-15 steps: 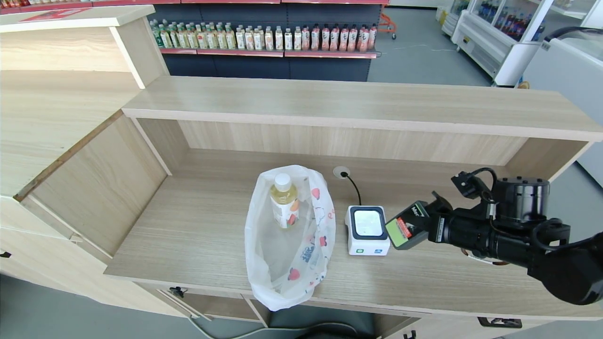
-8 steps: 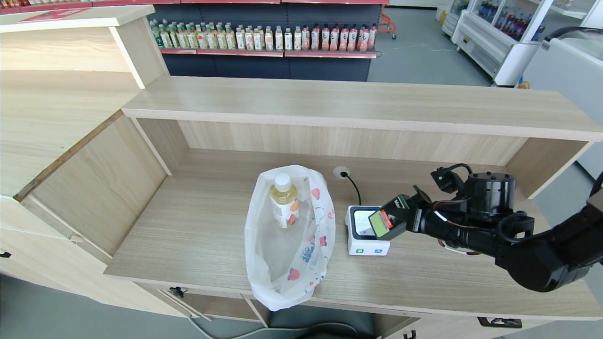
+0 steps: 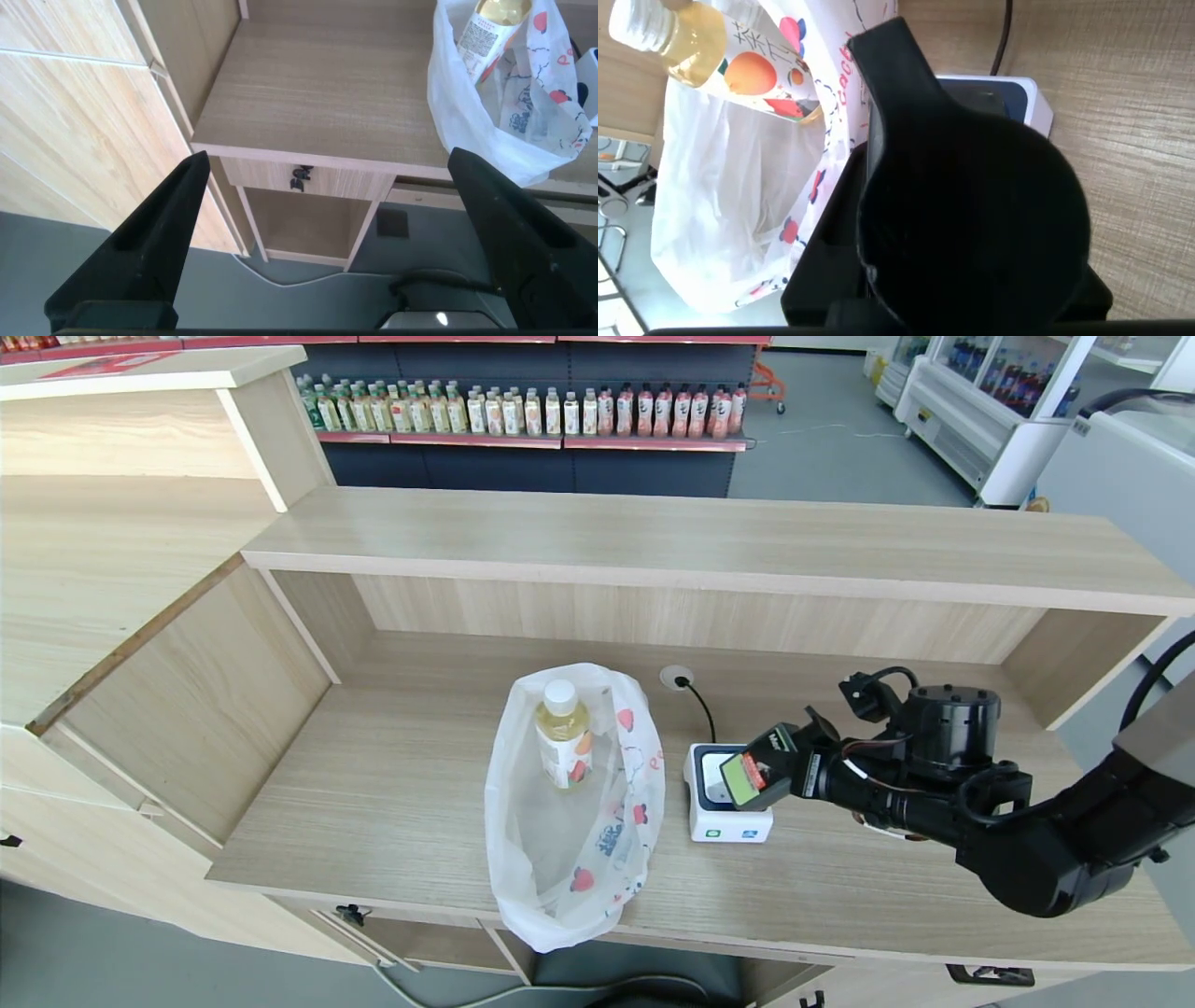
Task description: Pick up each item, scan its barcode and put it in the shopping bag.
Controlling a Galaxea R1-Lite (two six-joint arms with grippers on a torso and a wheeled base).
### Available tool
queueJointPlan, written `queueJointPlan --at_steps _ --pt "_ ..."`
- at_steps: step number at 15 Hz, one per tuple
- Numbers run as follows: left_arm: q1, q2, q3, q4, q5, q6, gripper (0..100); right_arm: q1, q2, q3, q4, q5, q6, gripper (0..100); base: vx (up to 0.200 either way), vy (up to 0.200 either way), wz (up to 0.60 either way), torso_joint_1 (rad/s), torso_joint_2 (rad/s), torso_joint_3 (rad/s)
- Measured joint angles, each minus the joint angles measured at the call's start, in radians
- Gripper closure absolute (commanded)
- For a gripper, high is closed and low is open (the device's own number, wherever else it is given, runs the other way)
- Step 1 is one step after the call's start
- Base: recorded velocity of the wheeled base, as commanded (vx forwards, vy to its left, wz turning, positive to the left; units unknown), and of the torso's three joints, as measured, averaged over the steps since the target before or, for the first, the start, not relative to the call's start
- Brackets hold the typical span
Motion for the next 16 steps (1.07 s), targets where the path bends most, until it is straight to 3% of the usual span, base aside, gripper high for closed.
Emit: queueJointPlan --at_steps 5,16 --pt "0.000 0.000 0.000 0.000 0.000 0.000 0 0.014 0.050 -0.032 -0.026 -0.051 -0.001 100 0.000 0.000 0.00 0.000 0.00 0.000" --pt "0.000 0.000 0.000 0.000 0.000 0.000 0 0.039 0.109 -0.047 -0.081 -0.054 0.005 100 0.000 0.000 0.00 0.000 0.00 0.000"
